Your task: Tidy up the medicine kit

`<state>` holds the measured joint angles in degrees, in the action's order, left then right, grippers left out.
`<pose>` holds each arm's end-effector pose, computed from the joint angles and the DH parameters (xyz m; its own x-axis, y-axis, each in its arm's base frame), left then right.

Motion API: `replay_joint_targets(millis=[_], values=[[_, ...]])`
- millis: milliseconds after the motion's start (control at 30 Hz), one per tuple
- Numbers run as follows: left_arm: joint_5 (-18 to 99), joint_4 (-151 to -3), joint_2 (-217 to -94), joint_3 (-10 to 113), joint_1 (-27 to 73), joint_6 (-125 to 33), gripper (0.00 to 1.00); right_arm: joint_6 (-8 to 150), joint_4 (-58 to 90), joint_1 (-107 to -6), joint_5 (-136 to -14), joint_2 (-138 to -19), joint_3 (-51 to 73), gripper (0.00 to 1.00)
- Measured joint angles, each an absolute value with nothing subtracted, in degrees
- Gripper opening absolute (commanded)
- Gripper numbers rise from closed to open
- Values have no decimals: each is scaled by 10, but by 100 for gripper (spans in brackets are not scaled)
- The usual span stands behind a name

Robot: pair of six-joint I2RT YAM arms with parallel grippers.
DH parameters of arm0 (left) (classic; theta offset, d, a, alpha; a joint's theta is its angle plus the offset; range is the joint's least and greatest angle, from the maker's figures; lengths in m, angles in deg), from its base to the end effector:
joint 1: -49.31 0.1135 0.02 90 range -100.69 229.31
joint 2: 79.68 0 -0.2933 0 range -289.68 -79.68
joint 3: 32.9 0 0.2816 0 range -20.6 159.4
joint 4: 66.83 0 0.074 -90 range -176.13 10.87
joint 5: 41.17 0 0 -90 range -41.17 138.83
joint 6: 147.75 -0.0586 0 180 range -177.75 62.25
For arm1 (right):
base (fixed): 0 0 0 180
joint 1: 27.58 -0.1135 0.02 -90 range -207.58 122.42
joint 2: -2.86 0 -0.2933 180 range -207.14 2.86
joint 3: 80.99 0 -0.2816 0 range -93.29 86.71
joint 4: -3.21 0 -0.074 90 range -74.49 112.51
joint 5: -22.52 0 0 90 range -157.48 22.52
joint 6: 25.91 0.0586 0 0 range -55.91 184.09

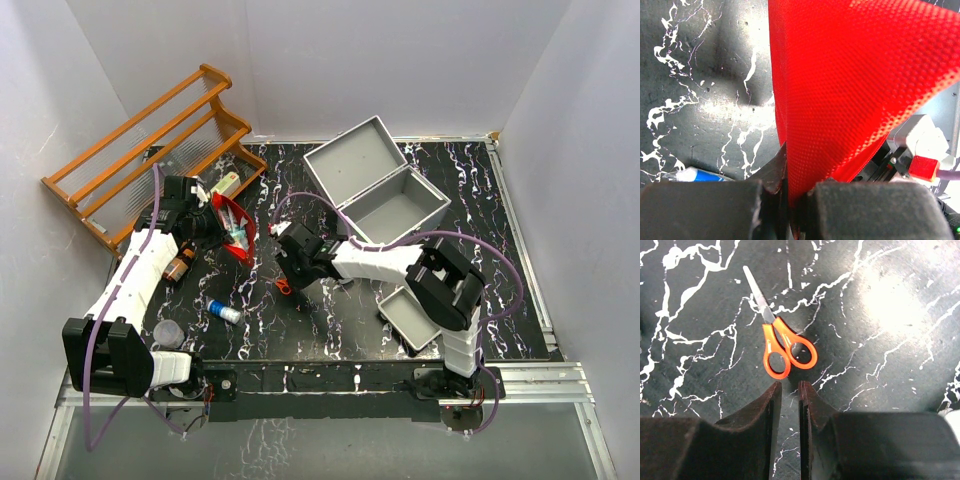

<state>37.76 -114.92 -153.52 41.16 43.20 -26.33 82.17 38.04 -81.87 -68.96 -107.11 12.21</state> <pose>0.3052 -0.0440 0.2988 -0.7505 -0.4342 -0.4982 -0.1860 0.8622 -0.4712 0.2610 0.3657 0.1659 -0.7249 -0.4770 -0.4970 -0.6256 0.7578 0.1853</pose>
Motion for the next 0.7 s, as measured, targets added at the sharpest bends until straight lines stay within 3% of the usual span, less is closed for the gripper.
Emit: replay_joint_targets(millis=[700], values=[[385, -1152, -1543, 405, 432, -269, 0, 737, 355, -820, -733, -1121, 85, 18]])
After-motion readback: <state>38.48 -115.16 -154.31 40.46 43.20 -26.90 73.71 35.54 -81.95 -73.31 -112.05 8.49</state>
